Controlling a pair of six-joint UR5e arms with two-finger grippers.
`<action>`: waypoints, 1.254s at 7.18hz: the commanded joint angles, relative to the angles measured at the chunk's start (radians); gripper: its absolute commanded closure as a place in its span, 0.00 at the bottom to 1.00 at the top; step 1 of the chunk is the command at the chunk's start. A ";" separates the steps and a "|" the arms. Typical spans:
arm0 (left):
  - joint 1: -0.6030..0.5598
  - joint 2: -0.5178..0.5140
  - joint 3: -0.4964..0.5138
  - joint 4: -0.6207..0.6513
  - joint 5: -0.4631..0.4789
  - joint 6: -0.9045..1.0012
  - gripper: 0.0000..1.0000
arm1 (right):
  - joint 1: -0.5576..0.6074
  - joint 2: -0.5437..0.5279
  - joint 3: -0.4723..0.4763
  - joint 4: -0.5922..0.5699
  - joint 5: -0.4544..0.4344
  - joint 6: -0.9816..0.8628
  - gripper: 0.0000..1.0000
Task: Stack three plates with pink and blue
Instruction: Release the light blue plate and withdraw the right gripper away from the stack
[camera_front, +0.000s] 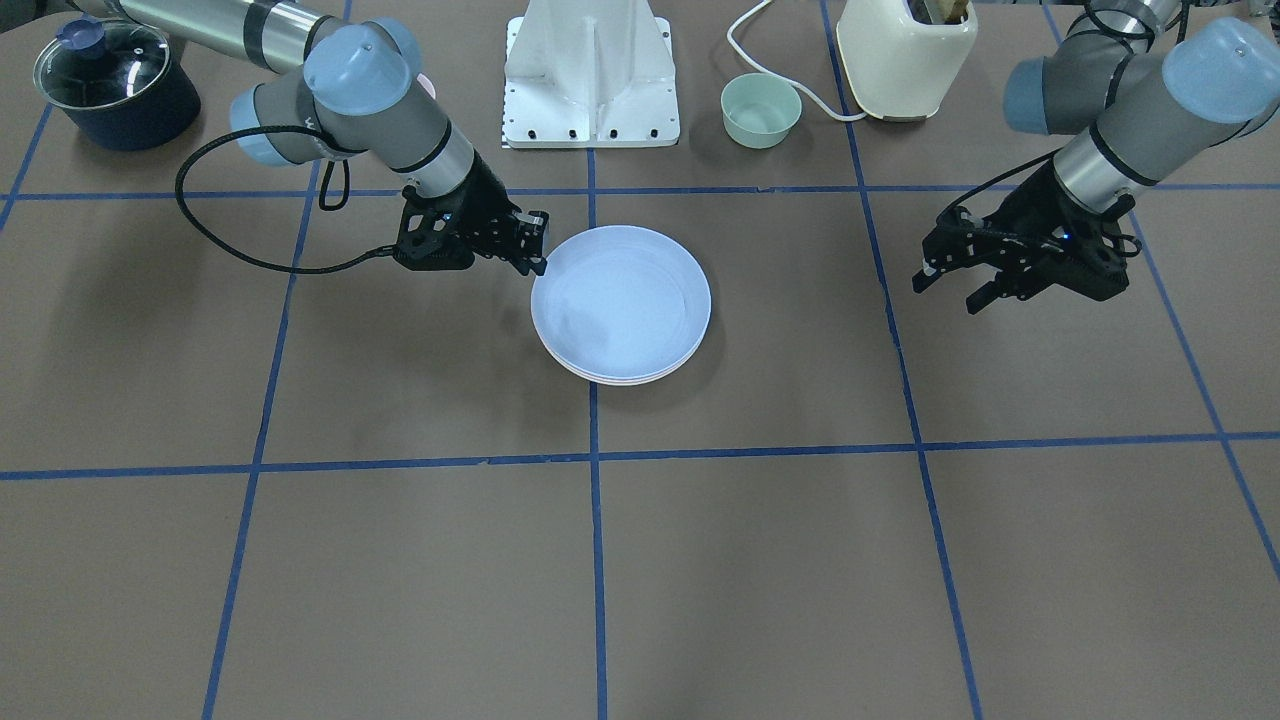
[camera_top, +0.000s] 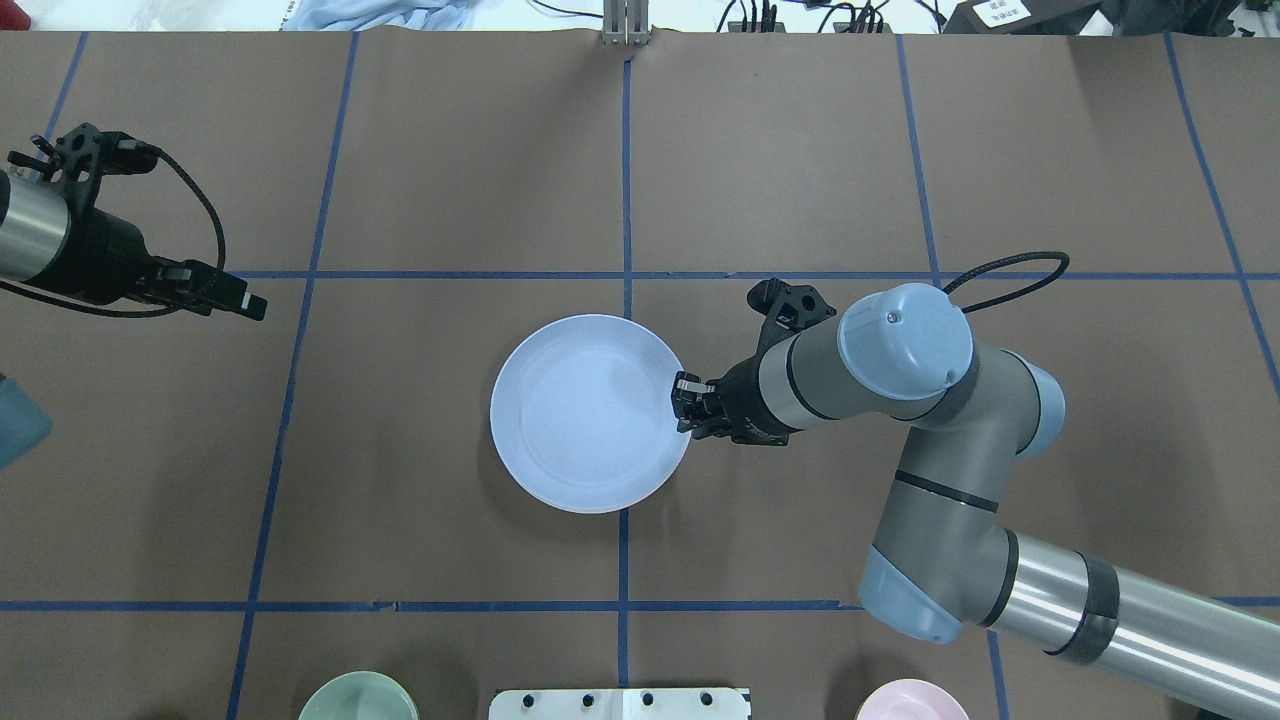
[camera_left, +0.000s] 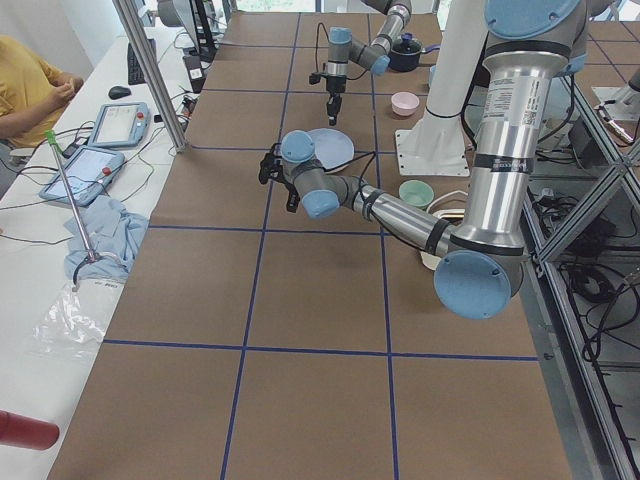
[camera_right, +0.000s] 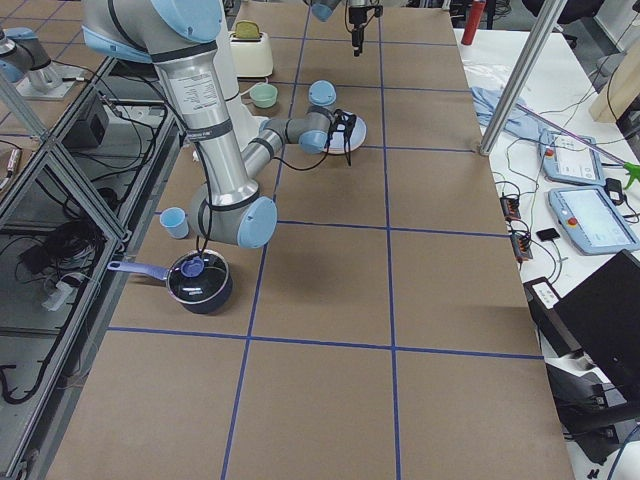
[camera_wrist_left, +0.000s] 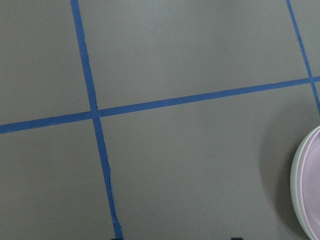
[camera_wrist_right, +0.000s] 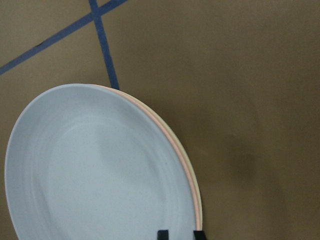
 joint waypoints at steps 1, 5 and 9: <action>0.000 0.003 0.001 -0.001 0.003 0.003 0.22 | 0.060 -0.016 -0.001 0.000 0.036 -0.012 0.00; -0.118 0.136 -0.002 0.001 0.006 0.330 0.22 | 0.411 -0.330 0.032 0.000 0.272 -0.432 0.00; -0.383 0.259 0.059 0.013 0.026 0.797 0.04 | 0.818 -0.519 -0.019 -0.258 0.349 -1.263 0.00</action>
